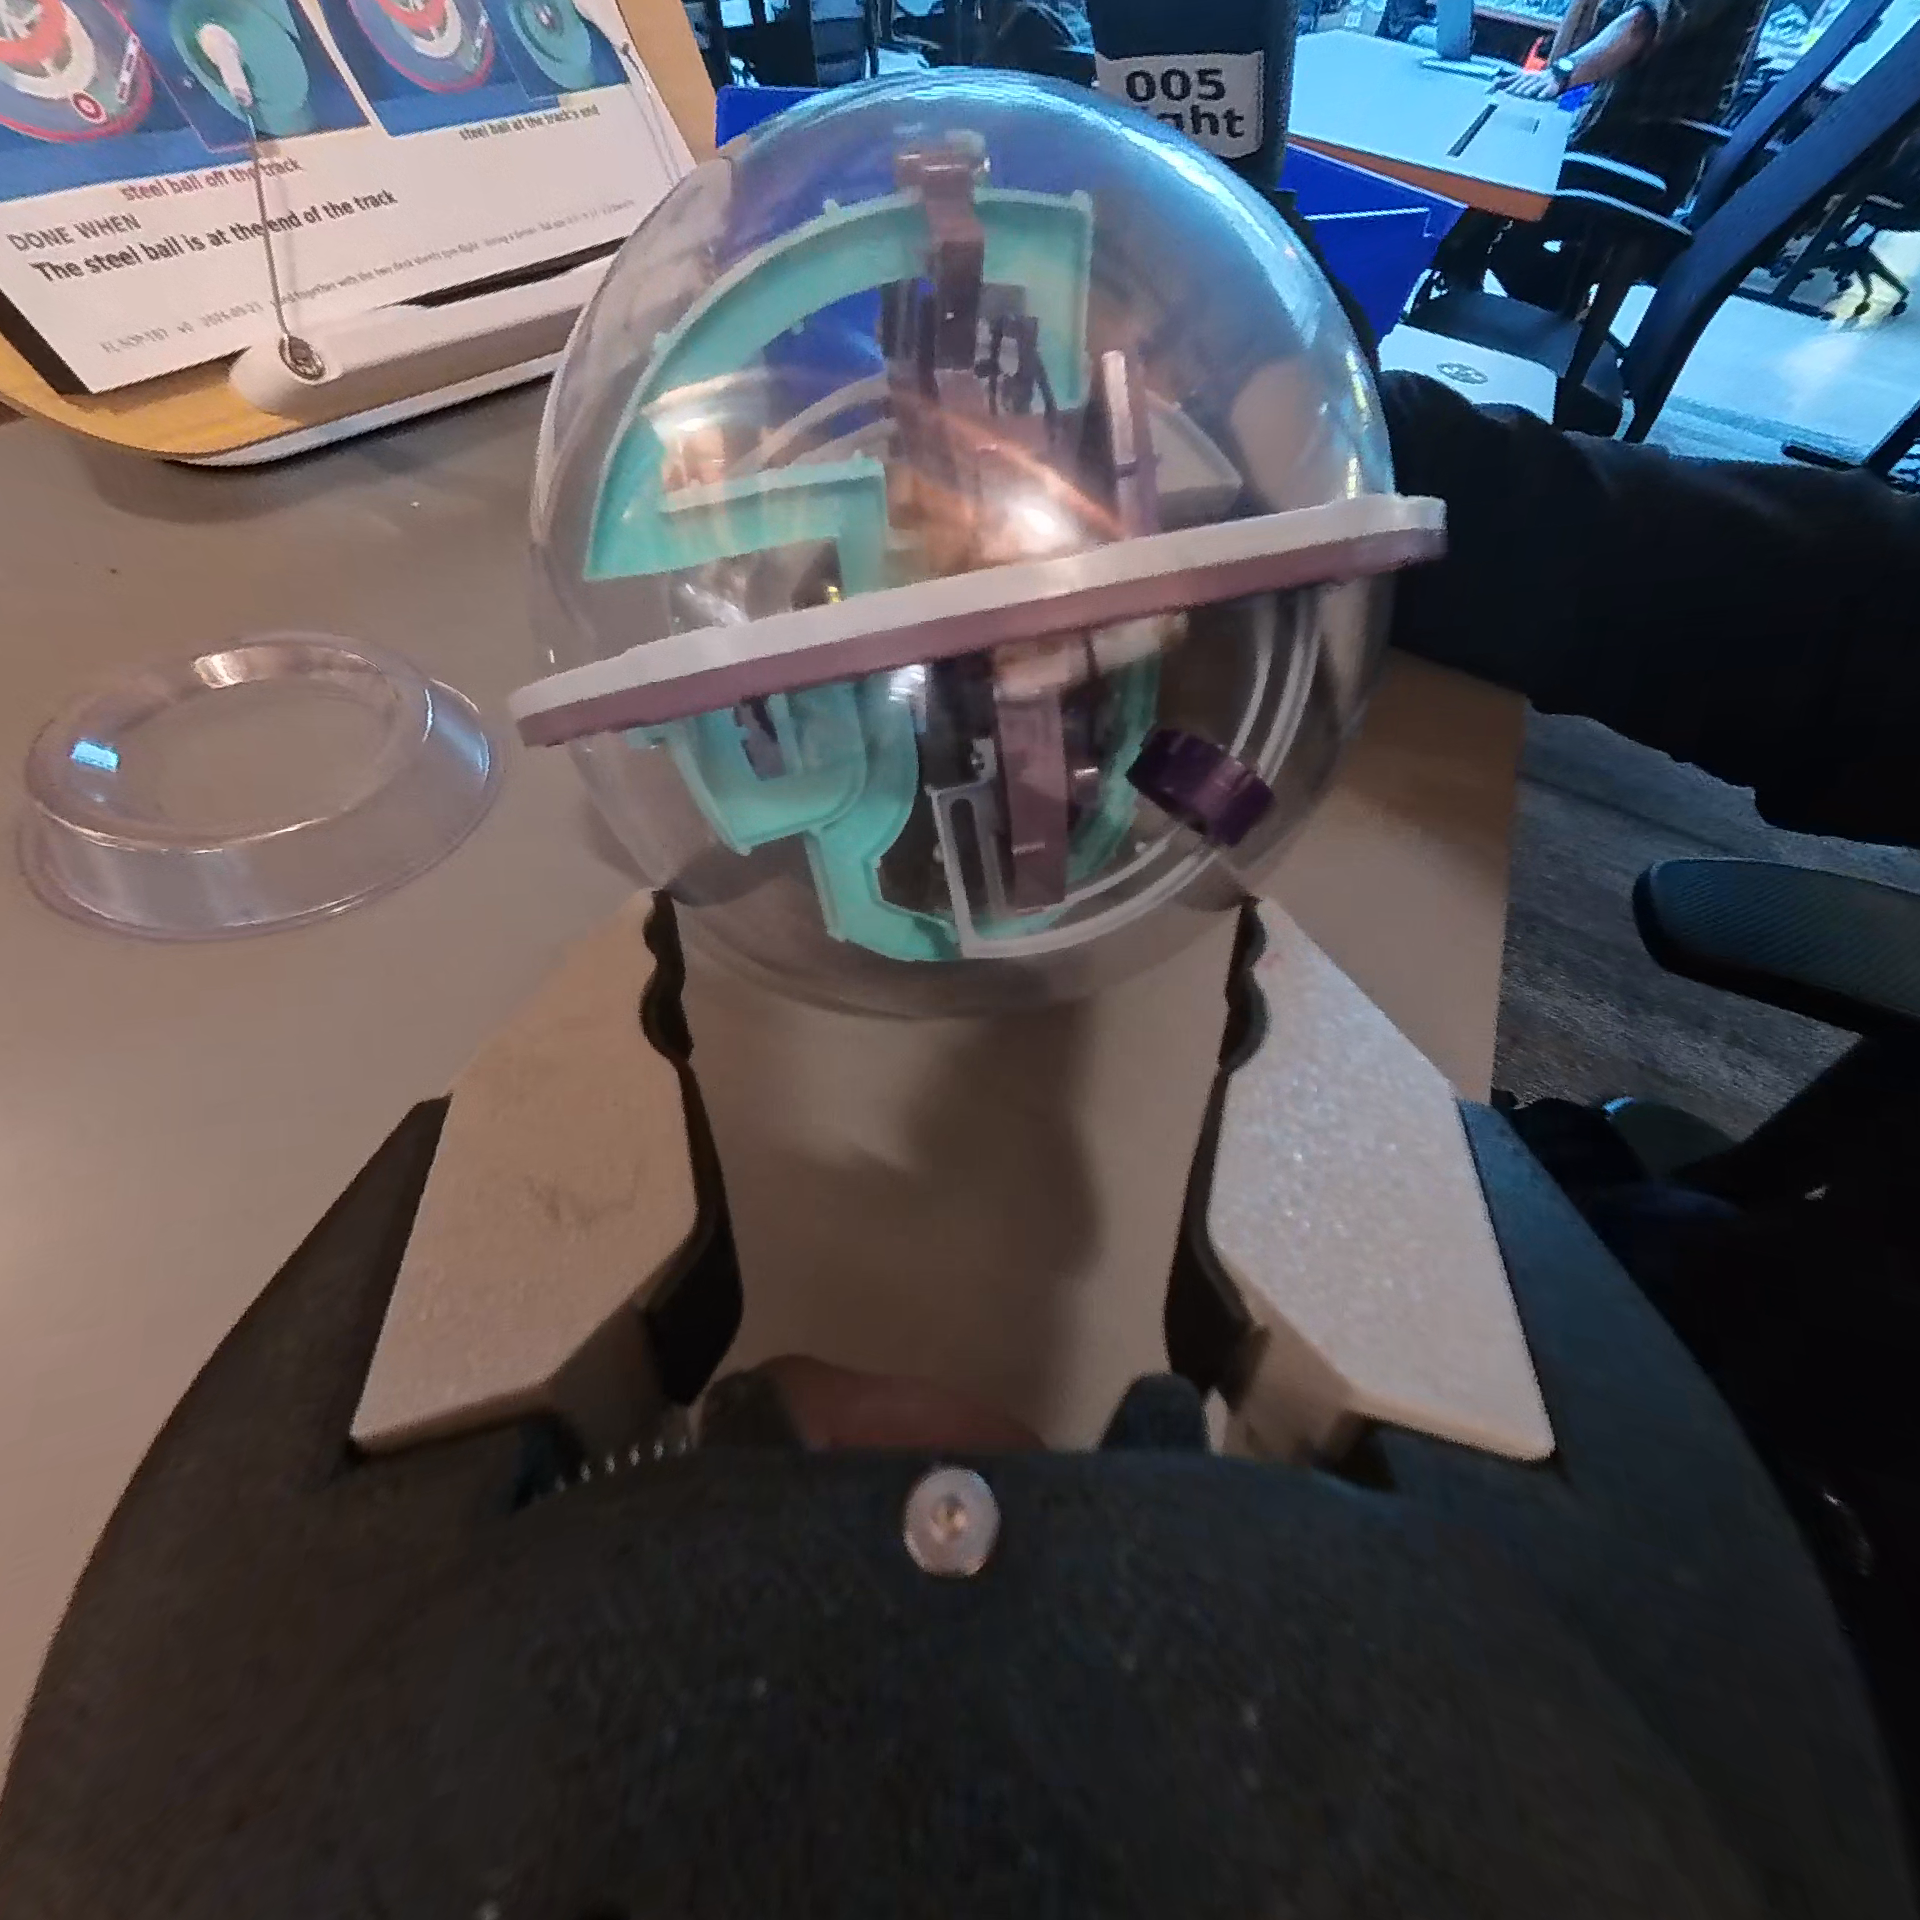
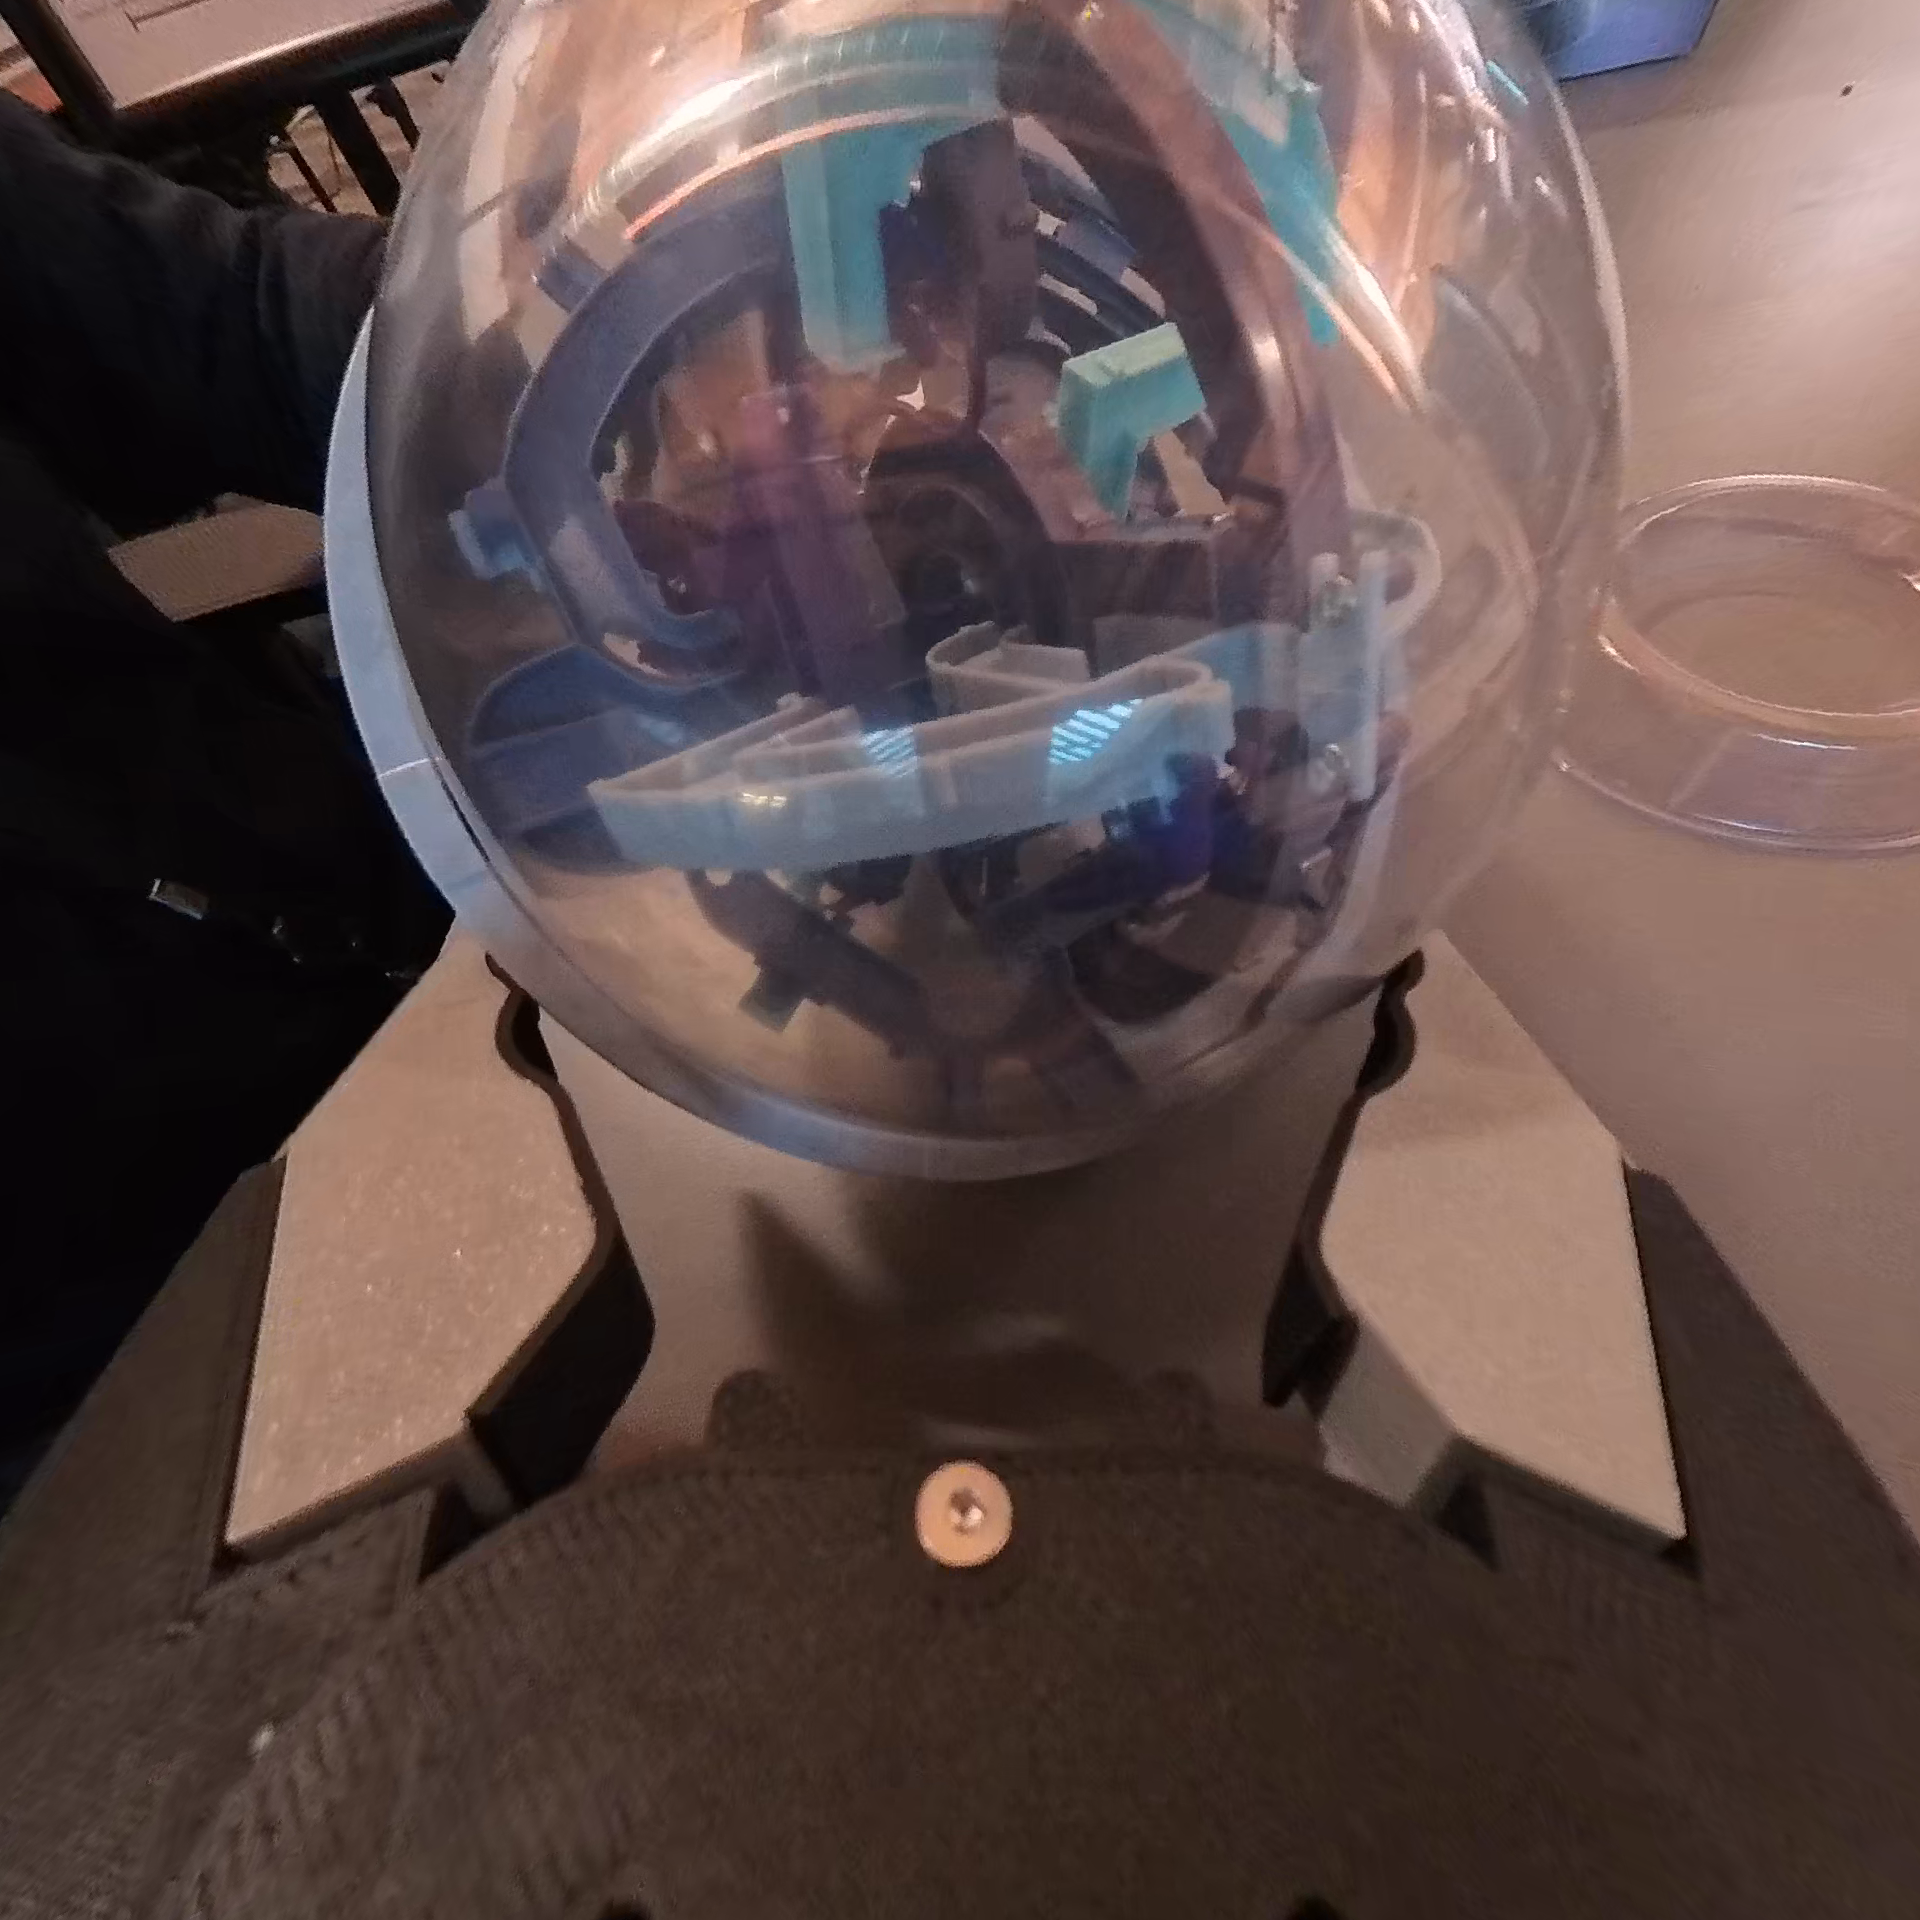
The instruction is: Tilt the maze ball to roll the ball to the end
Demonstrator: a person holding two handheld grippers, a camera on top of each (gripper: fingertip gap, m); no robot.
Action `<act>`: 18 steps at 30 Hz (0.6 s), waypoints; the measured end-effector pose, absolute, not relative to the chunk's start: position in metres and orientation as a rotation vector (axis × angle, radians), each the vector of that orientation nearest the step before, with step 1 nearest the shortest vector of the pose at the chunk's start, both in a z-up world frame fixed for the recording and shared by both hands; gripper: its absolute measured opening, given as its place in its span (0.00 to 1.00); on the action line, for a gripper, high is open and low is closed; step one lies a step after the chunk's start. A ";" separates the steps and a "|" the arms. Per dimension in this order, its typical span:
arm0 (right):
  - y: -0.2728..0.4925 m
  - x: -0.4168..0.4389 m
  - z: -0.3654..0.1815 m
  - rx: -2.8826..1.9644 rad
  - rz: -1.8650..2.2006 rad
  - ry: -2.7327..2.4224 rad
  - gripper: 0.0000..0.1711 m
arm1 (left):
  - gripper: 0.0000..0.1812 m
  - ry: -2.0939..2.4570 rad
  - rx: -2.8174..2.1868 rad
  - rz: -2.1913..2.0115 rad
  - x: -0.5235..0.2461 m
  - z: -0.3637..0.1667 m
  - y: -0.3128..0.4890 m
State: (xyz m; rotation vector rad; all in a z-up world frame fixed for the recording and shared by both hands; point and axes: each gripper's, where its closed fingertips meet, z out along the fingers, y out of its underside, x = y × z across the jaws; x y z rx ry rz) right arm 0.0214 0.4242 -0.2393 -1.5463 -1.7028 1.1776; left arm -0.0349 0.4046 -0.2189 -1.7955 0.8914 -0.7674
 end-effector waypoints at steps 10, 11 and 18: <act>0.427 0.020 -0.238 -1.567 1.192 -1.672 0.89 | 0.62 0.923 -1.815 -0.741 -0.031 -0.223 0.407; 0.427 0.020 -0.237 -1.555 1.171 -1.667 0.89 | 0.62 0.931 -1.816 -0.742 -0.031 -0.224 0.408; 0.443 0.015 -0.242 -1.409 0.774 -1.685 0.89 | 0.61 1.145 -1.699 -0.478 -0.040 -0.231 0.425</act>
